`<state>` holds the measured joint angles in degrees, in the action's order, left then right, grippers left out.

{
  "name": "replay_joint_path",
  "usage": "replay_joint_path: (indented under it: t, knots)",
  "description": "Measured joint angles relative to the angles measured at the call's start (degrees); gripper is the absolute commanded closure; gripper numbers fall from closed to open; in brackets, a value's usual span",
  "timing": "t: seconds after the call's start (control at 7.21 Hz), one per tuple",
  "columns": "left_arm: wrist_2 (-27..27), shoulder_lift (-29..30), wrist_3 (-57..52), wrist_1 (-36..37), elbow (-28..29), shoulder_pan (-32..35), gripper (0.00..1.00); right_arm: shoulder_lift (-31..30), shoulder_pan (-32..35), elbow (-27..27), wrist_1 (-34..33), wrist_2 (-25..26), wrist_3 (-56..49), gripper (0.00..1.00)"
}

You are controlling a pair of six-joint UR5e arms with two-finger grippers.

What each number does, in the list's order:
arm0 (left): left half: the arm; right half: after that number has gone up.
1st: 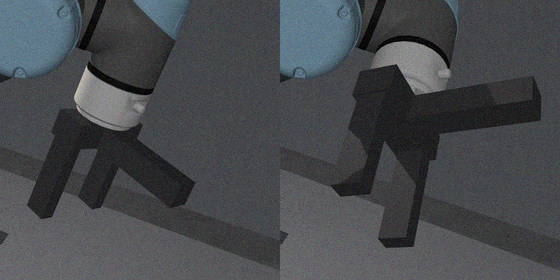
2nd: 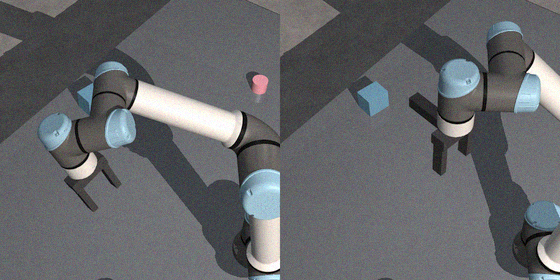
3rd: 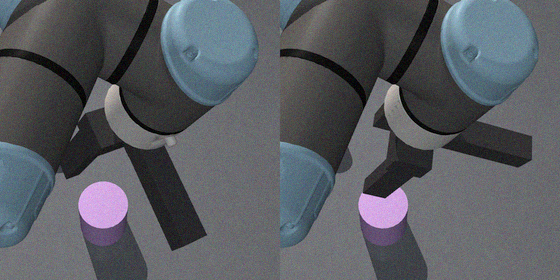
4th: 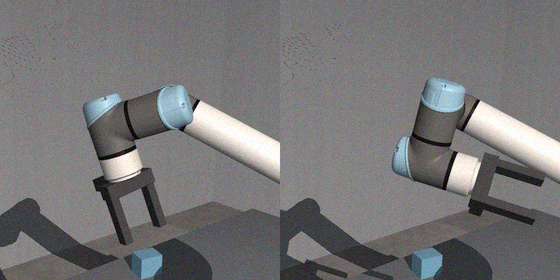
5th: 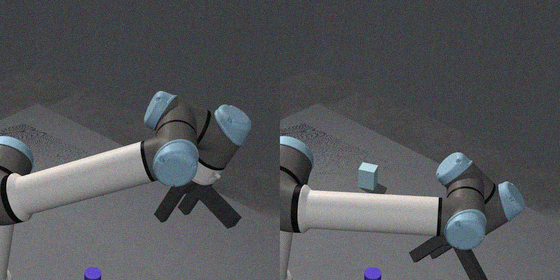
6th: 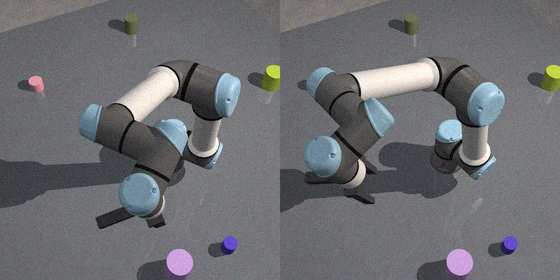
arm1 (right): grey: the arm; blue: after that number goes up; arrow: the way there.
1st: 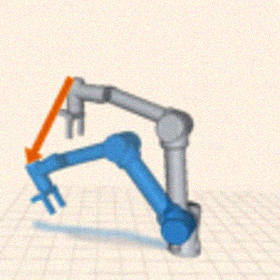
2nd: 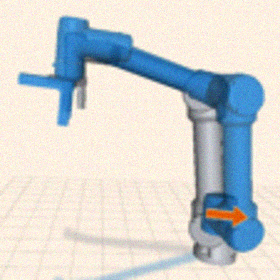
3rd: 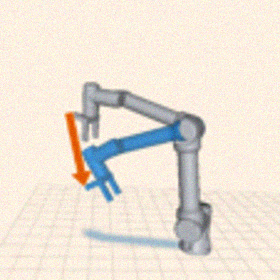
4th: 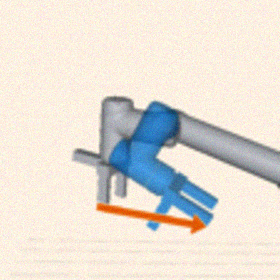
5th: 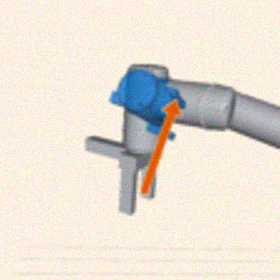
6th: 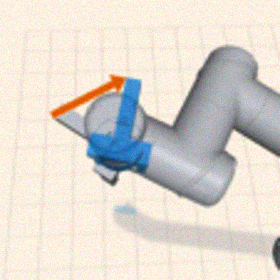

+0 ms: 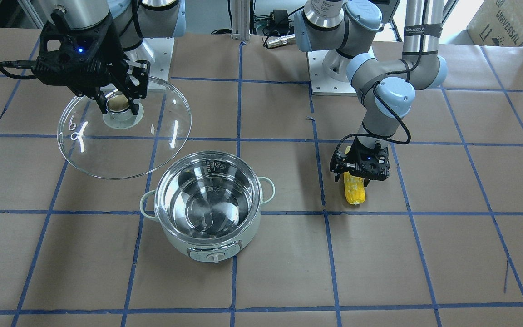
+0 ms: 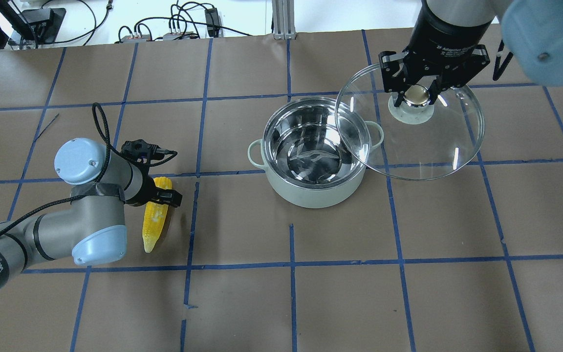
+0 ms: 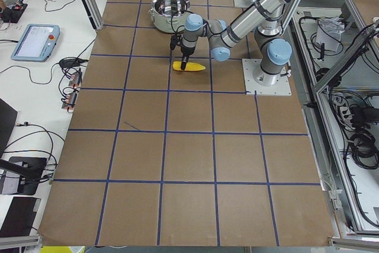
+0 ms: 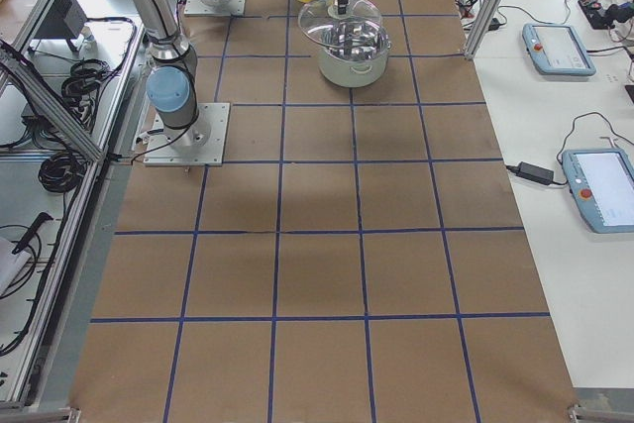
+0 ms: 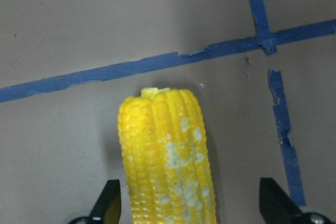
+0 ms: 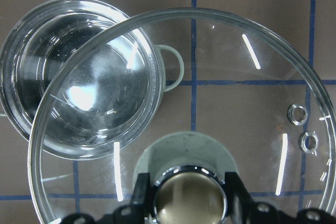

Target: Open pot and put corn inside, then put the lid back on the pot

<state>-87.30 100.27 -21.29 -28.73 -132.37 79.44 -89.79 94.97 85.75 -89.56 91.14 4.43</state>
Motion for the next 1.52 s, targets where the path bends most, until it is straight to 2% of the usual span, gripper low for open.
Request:
replay_joint_path:
  t: [0.14, 0.42, 0.69, 0.97, 1.25, 1.52]
  knots:
    - [-0.03, -0.03, 0.09, 0.52, -0.07, -0.07, 0.98, -0.05, 0.05, -0.08, 0.00, 0.05, 0.04, 0.56]
    - [-0.41, -0.56, 0.67, 0.56, 0.33, -0.12, 0.99, -0.14, 0.07, -0.20, 0.09, 0.74, 0.07, 0.56]
    - [-3.05, -2.27, 4.74, -3.30, 2.06, 0.38, 1.00, -0.03, 0.04, -0.23, 0.09, 1.01, -0.01, 0.58]
    - [-5.23, -8.27, 9.53, -15.19, 5.39, 1.18, 1.00, -0.02, 0.04, -0.23, 0.07, 1.07, -0.02, 0.58]
    - [-5.44, -13.66, 17.42, -32.84, 14.27, 3.28, 1.00, 0.03, 0.04, -0.14, 0.12, 1.08, -0.11, 0.60]
    - [-5.46, -13.78, 28.75, -44.37, 24.26, 9.74, 0.99, 0.08, 0.07, -0.15, 0.06, 1.06, -0.13, 0.62]
